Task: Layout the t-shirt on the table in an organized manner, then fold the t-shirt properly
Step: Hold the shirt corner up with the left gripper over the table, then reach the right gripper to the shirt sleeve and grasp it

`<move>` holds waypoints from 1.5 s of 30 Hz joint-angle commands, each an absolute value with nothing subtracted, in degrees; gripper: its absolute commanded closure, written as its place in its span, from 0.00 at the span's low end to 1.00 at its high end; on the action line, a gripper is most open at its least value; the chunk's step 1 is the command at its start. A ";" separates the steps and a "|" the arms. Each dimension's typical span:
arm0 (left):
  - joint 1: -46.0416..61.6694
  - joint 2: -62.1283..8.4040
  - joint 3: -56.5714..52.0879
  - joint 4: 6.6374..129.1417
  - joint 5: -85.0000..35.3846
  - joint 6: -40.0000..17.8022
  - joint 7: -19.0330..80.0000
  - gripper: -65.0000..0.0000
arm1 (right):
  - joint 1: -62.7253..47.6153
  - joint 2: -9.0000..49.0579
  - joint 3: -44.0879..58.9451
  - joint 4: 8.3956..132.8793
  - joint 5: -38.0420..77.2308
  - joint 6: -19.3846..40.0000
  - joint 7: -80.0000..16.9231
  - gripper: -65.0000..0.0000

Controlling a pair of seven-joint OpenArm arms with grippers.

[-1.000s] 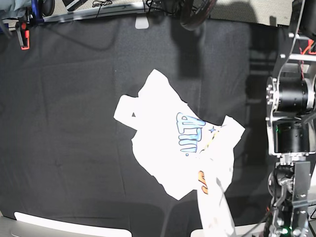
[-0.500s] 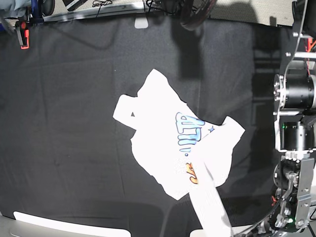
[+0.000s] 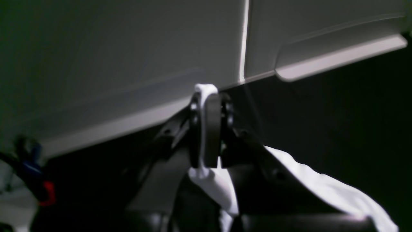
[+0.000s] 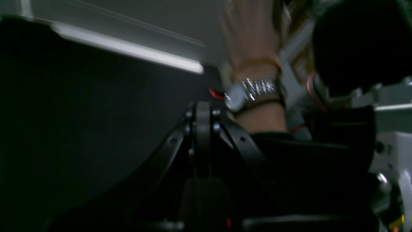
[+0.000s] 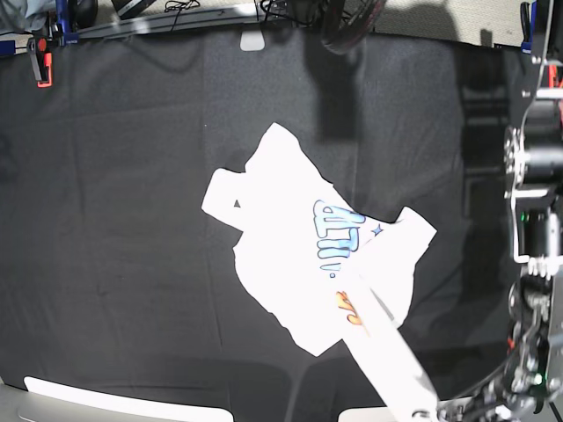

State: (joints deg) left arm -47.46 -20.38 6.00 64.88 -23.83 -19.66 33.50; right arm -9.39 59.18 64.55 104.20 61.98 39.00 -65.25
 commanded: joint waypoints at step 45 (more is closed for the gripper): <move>-53.63 -14.17 4.86 83.09 -31.59 -20.01 47.16 1.00 | 8.86 13.98 18.31 91.42 37.15 36.03 -54.11 0.81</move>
State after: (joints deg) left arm -51.31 -14.02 5.19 82.24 -31.11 -19.99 48.56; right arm 7.25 13.10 18.04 90.19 35.92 35.79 -56.10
